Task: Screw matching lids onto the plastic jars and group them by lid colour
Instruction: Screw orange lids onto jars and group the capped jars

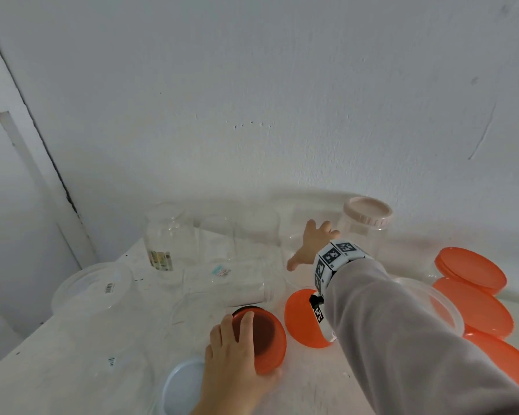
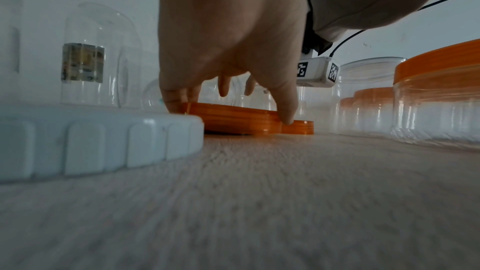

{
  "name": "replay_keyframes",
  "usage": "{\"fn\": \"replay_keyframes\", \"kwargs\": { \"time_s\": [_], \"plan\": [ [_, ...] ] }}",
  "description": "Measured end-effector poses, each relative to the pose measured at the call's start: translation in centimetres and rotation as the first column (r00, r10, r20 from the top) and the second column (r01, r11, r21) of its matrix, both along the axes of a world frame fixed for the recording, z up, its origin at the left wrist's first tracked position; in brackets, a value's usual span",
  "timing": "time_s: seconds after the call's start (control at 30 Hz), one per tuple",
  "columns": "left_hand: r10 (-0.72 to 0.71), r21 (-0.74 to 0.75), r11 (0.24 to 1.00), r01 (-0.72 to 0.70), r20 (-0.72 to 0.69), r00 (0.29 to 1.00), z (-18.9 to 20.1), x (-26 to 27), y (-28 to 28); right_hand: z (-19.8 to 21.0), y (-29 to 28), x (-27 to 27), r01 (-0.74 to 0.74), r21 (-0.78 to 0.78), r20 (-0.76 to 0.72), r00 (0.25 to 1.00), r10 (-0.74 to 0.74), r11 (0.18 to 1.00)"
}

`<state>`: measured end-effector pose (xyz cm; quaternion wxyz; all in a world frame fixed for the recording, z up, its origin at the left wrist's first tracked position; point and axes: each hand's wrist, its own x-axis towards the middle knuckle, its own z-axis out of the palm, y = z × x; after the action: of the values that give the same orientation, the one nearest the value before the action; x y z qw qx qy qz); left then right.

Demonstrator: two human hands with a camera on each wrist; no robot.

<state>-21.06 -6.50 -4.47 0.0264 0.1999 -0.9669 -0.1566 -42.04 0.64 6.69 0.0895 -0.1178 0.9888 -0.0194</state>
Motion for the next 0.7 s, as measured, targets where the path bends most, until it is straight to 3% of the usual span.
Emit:
{"fn": "replay_keyframes", "kwargs": {
  "time_s": [0.3,0.5,0.6,0.7],
  "plan": [
    [-0.041,-0.004,0.999,0.041,-0.123,0.992,0.7,0.5,0.1,4.7,3.7,3.3,-0.060,-0.117,-0.019,0.998,0.059,0.991],
    [-0.063,0.022,0.997,0.068,-0.167,0.984,2.5,1.3,-0.4,5.9,6.4,6.2,-0.020,-0.409,0.080,0.995,0.058,0.912],
    [0.004,0.176,0.983,0.047,-0.282,0.959,3.5,1.8,-0.6,5.2,7.2,7.8,0.063,-0.586,0.121,0.993,0.010,0.808],
    [0.142,0.479,0.877,0.035,-0.328,0.934,4.8,2.8,-1.2,3.9,7.6,10.3,0.130,-0.750,0.128,0.991,-0.050,0.648]
  ]
}}
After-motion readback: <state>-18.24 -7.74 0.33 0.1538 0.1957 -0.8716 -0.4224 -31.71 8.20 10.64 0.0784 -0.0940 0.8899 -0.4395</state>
